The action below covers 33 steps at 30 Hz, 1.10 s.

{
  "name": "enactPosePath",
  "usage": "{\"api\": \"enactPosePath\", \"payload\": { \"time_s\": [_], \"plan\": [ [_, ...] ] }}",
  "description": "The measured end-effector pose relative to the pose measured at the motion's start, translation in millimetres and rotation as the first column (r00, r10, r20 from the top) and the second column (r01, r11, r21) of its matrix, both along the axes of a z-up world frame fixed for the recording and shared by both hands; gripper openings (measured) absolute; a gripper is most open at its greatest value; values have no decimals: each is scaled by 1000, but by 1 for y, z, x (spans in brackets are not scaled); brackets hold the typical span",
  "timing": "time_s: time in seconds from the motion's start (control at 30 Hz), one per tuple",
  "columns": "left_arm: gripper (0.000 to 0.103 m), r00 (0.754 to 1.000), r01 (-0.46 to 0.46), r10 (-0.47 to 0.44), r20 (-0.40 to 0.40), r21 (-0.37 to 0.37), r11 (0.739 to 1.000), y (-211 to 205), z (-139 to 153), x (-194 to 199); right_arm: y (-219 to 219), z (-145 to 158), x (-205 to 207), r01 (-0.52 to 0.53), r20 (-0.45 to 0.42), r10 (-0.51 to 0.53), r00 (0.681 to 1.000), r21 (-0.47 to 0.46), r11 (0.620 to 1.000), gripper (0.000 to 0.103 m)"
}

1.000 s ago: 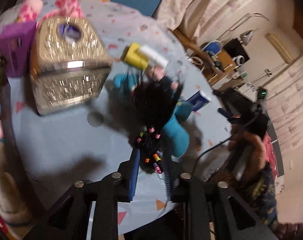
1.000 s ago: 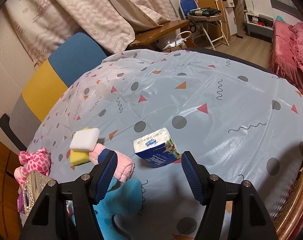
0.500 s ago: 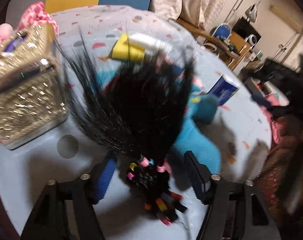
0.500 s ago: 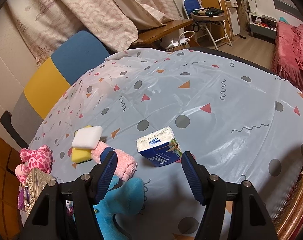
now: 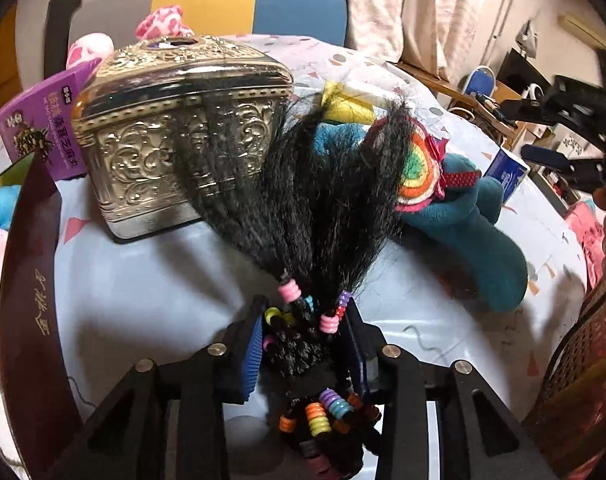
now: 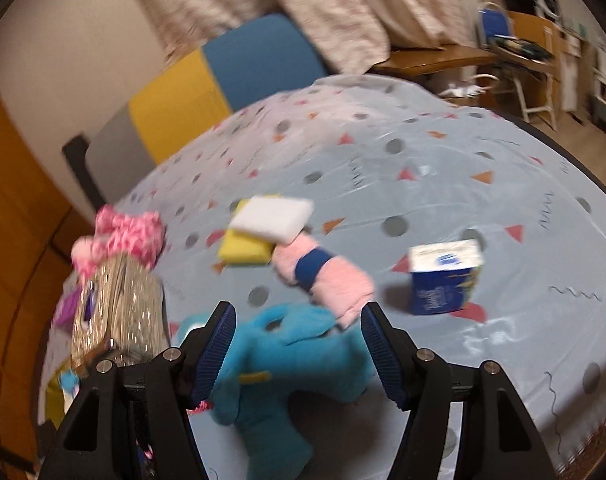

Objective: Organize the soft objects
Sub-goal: 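Lift the tassel doll with the left tool while the right tool grasps the white foam block, then lift the white foam block off the yellow sponge with the right tool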

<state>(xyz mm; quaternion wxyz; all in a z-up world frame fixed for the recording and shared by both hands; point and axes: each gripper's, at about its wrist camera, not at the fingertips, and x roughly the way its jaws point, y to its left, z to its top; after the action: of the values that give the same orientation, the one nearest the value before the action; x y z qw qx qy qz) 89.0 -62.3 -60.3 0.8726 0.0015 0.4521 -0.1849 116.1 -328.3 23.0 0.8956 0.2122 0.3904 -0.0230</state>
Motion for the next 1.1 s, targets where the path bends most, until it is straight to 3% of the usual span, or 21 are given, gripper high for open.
{"api": "enactPosePath", "payload": {
  "time_s": [0.13,0.23,0.43,0.57,0.73,0.83,0.9,1.1],
  "plan": [
    [37,999,24,-25,47,15,1000,2,-5,-6,25,-13,17,-132,-117,127,985,-41,990,53],
    [37,999,20,-19,41,-28,999,7,-8,-3,42,-12,33,-223,-153,204,967,-115,968,52],
    [37,998,36,-33,45,-63,997,17,-9,-4,51,-3,93,-370,-213,332,919,-172,913,53],
    [37,998,48,-45,41,-85,995,24,-10,-5,46,-1,138,-440,-265,381,886,-221,870,66],
    [37,998,54,-51,38,-105,993,37,-8,-9,49,-18,182,-558,-401,434,807,-276,783,70],
    [37,998,52,-49,26,-124,991,42,-9,-8,55,-30,202,-607,-469,432,771,-333,722,82],
    [37,999,47,-45,18,-134,990,45,-9,-5,57,-35,213,-639,-493,449,746,-337,691,83],
    [37,999,37,-37,5,-155,987,56,-8,-6,62,-56,237,-693,-557,466,687,-310,651,83]
  ]
}}
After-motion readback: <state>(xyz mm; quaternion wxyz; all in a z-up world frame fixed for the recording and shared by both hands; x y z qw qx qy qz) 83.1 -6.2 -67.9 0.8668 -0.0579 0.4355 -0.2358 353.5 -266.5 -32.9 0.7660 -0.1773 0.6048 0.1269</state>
